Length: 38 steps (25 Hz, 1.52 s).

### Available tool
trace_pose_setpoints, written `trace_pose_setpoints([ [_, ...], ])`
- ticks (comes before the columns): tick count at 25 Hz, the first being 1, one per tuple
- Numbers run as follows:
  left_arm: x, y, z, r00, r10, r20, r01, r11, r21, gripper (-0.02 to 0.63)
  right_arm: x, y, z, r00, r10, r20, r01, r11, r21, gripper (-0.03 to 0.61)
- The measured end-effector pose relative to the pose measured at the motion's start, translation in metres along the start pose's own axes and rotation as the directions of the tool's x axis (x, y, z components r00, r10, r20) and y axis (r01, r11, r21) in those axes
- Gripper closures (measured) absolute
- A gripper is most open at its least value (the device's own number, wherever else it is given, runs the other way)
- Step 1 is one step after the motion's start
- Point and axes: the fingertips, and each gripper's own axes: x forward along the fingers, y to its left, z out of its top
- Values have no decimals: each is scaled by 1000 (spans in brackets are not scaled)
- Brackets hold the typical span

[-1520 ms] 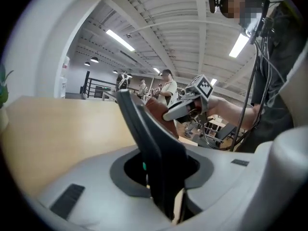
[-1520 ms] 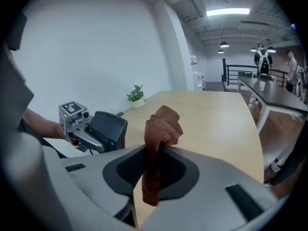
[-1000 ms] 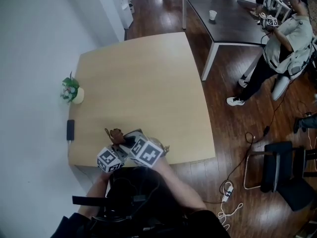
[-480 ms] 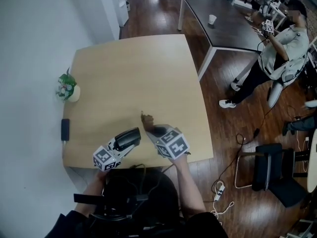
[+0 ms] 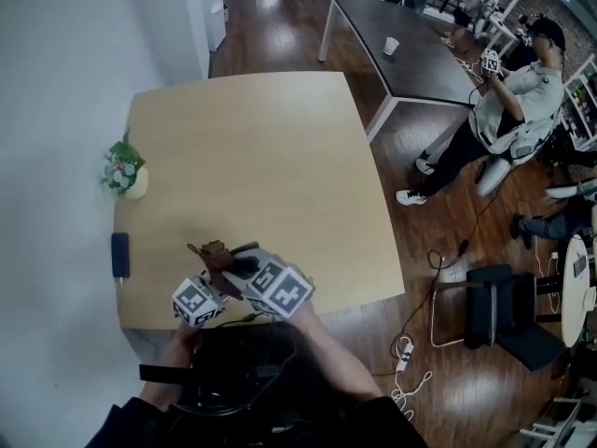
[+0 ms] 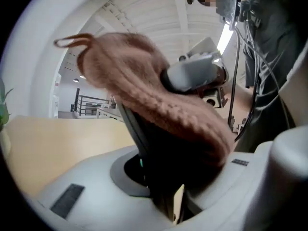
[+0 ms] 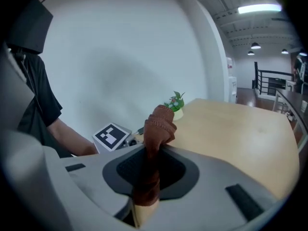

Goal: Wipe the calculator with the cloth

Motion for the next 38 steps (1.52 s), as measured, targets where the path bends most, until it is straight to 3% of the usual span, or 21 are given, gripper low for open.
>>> trace_pose_setpoints([
  [3,-23,10,-1,996,-21,92,23,999,-30,495,-3,-25,-6,997,-74,7,74,994,83,514],
  [6,-39,17,-7,989,-45,142,53,997,-56,492,-13,-59,-26,988,-153,0,150,966,211,512],
  [8,-47,25,-13,985,-49,166,67,993,-101,494,-23,-91,-60,963,-257,-86,270,925,267,514],
  [10,-55,33,-22,983,-39,180,70,983,-171,494,-36,-108,-98,918,-345,-196,390,878,279,517],
  [12,-60,42,-31,982,-32,185,79,965,-251,494,-40,-100,-115,906,-357,-227,414,861,296,517],
  [14,-64,54,-41,983,-19,183,85,929,-360,492,-29,-82,-118,920,-326,-220,382,873,304,517],
  [16,-67,66,-55,983,5,183,87,867,-491,494,-6,-67,-117,929,-295,-222,349,897,271,515],
  [20,-72,90,-68,960,77,269,148,678,-720,489,61,-51,-102,951,-236,-199,264,955,131,515],
  [24,-78,105,-80,913,191,360,232,482,-845,452,113,-56,-99,962,-188,-199,204,977,63,515],
  [26,-83,110,-82,896,227,381,258,432,-864,397,130,-64,-106,961,-170,-216,183,982,41,516],
  [29,-86,117,-81,901,252,354,221,437,-872,373,155,-71,-112,968,-116,-224,127,991,33,516],
  [34,-69,116,-72,929,280,243,109,422,-900,241,166,-68,-113,976,-6,-218,29,994,103,515],
  [37,-51,118,-66,955,261,137,-3,471,-882,212,156,-82,-116,981,11,-194,21,987,159,515],
  [38,-42,118,-64,961,252,116,-19,476,-879,207,150,-91,-118,982,2,-189,32,984,176,515],
])
